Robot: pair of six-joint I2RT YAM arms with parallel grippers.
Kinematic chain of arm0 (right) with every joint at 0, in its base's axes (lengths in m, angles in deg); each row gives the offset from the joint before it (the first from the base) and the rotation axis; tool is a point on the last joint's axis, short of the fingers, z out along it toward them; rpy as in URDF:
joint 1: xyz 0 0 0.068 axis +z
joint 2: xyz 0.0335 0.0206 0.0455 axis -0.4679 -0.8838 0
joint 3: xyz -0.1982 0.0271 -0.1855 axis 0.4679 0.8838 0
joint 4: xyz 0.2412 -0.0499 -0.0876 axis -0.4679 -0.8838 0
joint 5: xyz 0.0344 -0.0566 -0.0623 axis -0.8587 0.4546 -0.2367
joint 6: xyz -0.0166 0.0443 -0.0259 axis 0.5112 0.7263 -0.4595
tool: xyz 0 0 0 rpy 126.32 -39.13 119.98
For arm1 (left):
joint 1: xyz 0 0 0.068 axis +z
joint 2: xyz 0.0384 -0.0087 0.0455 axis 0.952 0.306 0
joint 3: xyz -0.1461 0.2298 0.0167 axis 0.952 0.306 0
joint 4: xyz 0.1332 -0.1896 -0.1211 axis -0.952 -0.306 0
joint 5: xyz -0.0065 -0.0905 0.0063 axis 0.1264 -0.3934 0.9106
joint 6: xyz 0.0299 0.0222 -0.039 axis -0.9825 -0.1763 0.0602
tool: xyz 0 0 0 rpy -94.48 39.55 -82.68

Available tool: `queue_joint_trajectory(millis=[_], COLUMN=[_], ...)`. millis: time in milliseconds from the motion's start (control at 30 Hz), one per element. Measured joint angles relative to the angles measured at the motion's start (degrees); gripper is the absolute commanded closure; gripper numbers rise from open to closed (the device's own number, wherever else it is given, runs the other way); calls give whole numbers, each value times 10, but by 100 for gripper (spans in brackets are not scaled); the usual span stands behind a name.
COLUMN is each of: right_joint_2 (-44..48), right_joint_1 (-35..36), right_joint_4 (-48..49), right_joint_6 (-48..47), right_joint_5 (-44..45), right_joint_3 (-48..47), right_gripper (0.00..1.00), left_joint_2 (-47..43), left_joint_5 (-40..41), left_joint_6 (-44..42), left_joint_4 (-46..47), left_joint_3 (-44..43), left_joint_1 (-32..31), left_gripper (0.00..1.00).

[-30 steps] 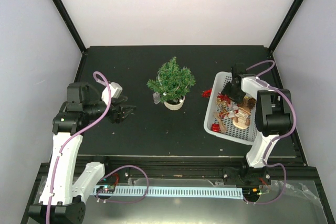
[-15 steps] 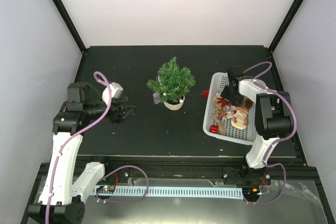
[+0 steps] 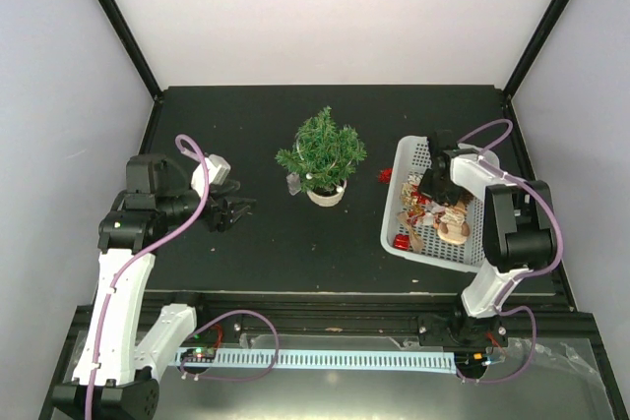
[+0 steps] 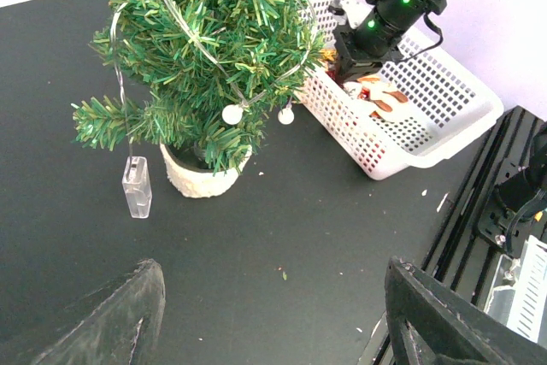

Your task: Decorate the small christmas tree

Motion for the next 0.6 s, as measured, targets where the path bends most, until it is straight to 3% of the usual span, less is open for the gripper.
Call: queue_joint_trajectory(millis=[367,433,500,600], right_joint_2=[73,86,88,88], right_joint_1=[0,0,0,0], right_joint_4=[-33,-39,-40,-35], right_joint_6=[-14,-17,-19,-11], right_joint_5=[46,46,38,3], right_joint_3=[15,14,11,12], right_gripper=[97,83,62,59], left_joint_2=[-7,-7,-7,-7], left_joint_5=[0,0,0,0], left_joint_6=[0,0,0,0], left_joint_4=[0,0,0,0], left_joint_3=[0,0,0,0], left_joint_1=[0,0,0,0], left_gripper=[29,29,29,29])
